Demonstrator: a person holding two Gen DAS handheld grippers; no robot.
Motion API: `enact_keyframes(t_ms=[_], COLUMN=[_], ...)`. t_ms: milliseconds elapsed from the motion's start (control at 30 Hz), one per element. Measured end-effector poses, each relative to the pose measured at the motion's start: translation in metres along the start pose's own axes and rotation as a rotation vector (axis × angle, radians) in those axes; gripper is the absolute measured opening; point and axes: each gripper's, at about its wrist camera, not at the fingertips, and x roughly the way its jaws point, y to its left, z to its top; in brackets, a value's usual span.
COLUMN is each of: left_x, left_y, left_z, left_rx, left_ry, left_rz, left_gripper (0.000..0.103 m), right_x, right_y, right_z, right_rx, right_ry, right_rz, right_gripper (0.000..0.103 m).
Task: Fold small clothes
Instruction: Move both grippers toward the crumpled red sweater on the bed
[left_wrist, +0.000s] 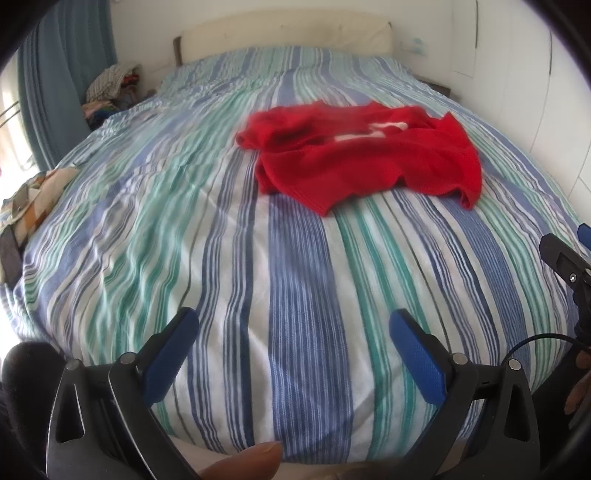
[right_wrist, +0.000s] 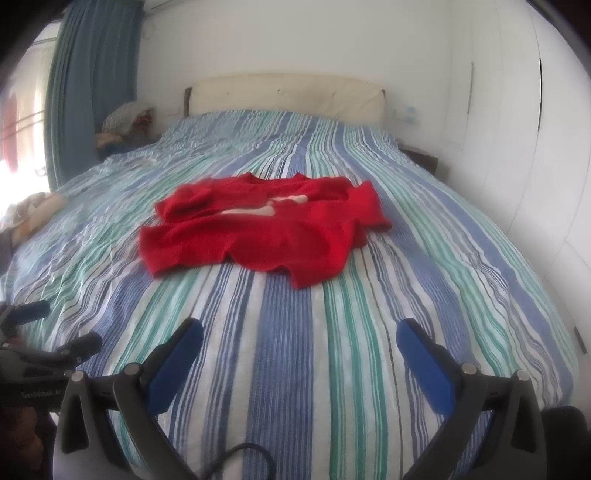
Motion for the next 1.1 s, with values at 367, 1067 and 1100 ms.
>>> enact_keyframes(t_ms=[367, 1067, 1100], left_x=[0.004, 0.010, 0.010], left_y=[0.002, 0.006, 0.006], left_z=[-0.003, -0.005, -0.005], left_rx=[-0.008, -0.009, -0.009], left_ry=[0.022, 0.032, 0.034], left_rz=[0.002, 0.026, 0.025], left_gripper=[0.103, 0.103, 0.103], right_x=[0.008, 0.008, 0.009], right_y=[0.007, -0.009, -0.009], right_z=[-0.002, 0.006, 0.005], right_rx=[-0.011, -0.042, -0.044], right_ry=[0.076, 0.188, 0.192], right_rz=[-0.014, -0.285, -0.291], right_gripper=[0.103, 0.103, 0.103])
